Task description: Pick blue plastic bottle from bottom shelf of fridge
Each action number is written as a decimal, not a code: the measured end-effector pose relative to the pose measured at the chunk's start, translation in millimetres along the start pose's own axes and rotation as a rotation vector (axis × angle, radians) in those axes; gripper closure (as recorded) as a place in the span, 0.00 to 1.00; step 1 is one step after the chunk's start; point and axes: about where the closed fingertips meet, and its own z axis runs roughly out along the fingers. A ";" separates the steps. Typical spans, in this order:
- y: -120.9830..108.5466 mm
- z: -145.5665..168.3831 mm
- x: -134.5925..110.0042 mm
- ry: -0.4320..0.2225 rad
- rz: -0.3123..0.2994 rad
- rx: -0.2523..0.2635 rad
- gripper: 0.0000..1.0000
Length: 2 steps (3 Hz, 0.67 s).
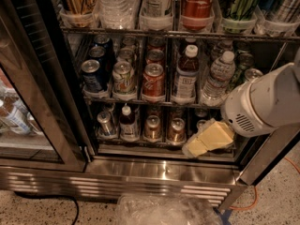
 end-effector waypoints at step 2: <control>39.4 54.3 -13.4 -0.124 0.096 -0.035 0.00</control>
Offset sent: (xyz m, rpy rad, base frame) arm 0.0280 0.1037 -0.0699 0.3454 -0.1775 -0.1584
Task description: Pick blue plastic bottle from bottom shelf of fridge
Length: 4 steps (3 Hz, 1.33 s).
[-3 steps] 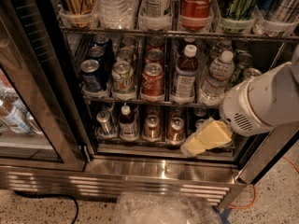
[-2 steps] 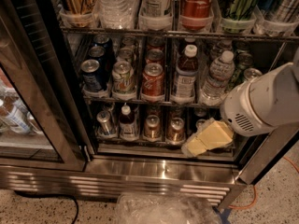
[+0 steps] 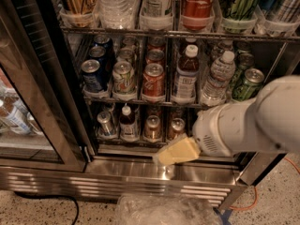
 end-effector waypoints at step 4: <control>58.8 49.9 -56.8 -0.174 0.048 0.058 0.00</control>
Offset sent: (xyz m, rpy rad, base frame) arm 0.0202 0.0965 0.0049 0.1051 -0.1671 -0.1053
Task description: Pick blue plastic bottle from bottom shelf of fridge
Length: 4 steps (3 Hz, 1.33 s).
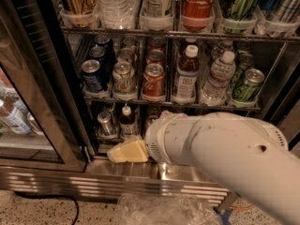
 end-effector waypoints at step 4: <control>85.0 54.5 25.9 -0.094 0.165 0.000 0.00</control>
Offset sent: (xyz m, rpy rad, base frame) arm -0.0287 0.1082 -0.0703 0.1486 0.0317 -0.1046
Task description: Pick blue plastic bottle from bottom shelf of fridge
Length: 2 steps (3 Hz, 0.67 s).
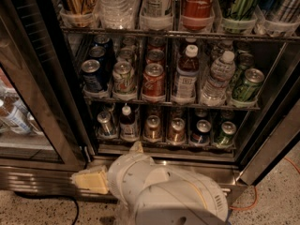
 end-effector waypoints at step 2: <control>8.9 26.4 70.1 -0.023 0.107 0.024 0.00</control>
Offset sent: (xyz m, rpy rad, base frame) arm 0.0486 0.0521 -0.1188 0.1796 -0.1690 -0.2981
